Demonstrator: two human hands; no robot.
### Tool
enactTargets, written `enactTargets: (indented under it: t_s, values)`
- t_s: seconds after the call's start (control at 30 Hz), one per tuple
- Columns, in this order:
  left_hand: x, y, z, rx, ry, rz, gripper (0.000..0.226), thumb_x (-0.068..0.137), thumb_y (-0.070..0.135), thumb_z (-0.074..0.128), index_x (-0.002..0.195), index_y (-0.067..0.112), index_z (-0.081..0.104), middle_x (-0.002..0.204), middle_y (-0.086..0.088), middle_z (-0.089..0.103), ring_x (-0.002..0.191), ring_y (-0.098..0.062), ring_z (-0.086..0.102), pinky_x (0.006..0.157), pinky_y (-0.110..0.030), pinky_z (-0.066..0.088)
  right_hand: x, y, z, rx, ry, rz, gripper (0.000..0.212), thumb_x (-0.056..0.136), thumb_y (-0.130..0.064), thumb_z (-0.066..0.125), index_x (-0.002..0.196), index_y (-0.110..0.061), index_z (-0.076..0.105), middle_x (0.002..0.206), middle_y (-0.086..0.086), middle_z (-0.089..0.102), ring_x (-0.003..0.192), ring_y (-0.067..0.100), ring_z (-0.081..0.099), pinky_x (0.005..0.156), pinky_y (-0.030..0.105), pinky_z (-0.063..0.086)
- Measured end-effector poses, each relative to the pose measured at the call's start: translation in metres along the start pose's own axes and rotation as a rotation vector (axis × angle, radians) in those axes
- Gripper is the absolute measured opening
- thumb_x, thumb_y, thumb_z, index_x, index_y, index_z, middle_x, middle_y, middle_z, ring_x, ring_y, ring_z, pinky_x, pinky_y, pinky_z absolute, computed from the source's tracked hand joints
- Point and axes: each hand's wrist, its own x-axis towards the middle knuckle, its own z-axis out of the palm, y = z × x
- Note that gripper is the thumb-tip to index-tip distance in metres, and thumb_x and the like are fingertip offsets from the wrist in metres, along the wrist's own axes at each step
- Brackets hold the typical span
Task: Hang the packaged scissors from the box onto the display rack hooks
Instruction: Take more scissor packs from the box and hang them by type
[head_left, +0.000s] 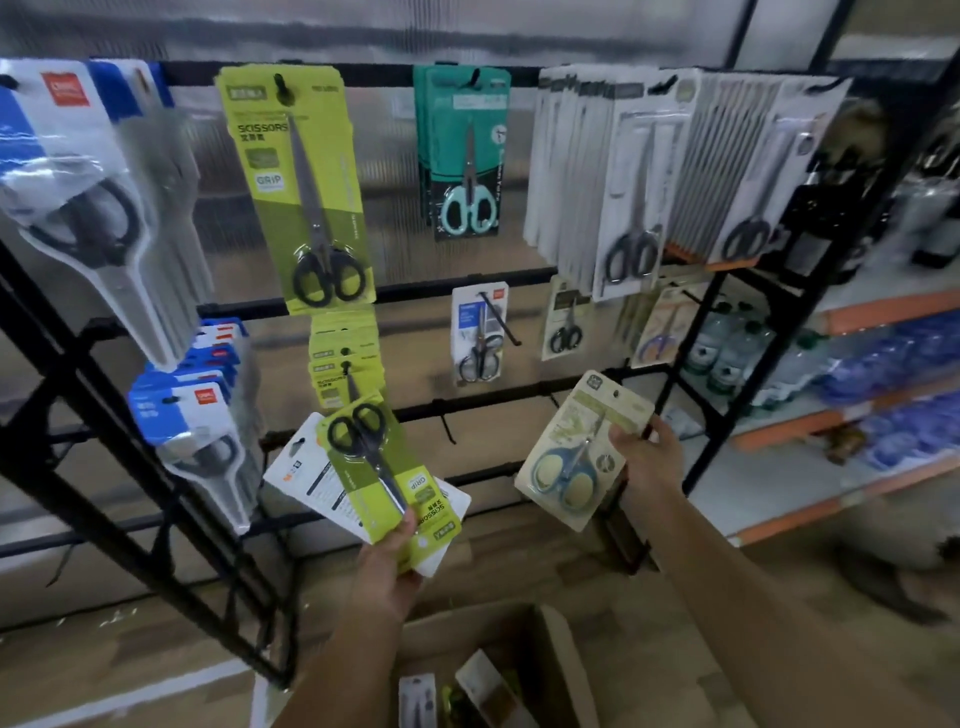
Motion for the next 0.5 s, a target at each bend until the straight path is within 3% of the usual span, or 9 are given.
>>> enactTargets:
  t_s: [0.23, 0.33, 0.4, 0.5]
  values:
    - [0.009, -0.034, 0.030, 0.036, -0.068, -0.099, 0.009, 0.090, 0.010, 0.059, 0.094, 0.017, 0.063, 0.075, 0.000, 0.075, 0.065, -0.018, 0.072, 0.055, -0.032, 0.053, 0.020, -0.019, -0.052, 0.003, 0.201, -0.026, 0.024, 0.086, -0.009, 0.064, 0.108, -0.018, 0.062, 0.104, 0.008, 0.067, 0.076, 0.016, 0.062, 0.058, 0.025, 0.049]
    - [0.015, -0.052, 0.044, 0.045, -0.096, -0.088, 0.011, 0.090, 0.009, 0.058, 0.096, 0.016, 0.063, 0.078, 0.000, 0.075, 0.067, -0.017, 0.072, 0.055, -0.031, 0.055, 0.040, -0.028, -0.067, -0.093, 0.253, -0.190, 0.052, 0.088, -0.007, 0.060, 0.134, -0.025, 0.046, 0.109, 0.001, 0.064, 0.076, 0.002, 0.060, 0.054, 0.011, 0.044]
    - [0.018, -0.066, 0.056, 0.038, -0.064, -0.077, 0.011, 0.090, 0.009, 0.057, 0.097, 0.016, 0.062, 0.076, 0.001, 0.075, 0.065, -0.015, 0.072, 0.061, -0.034, 0.052, 0.058, -0.036, -0.075, -0.207, 0.211, -0.300, 0.066, 0.091, -0.002, 0.053, 0.144, -0.033, 0.030, 0.117, -0.007, 0.057, 0.080, -0.010, 0.056, 0.061, 0.002, 0.041]
    - [0.027, -0.086, 0.082, -0.051, -0.018, -0.073, 0.010, 0.093, 0.008, 0.053, 0.093, 0.014, 0.061, 0.069, 0.001, 0.074, 0.059, -0.013, 0.070, 0.053, -0.033, 0.057, 0.099, -0.052, -0.086, -0.356, 0.103, -0.394, 0.062, 0.092, 0.003, 0.046, 0.142, -0.032, 0.036, 0.127, -0.011, 0.050, 0.105, 0.005, 0.054, 0.076, 0.003, 0.038]
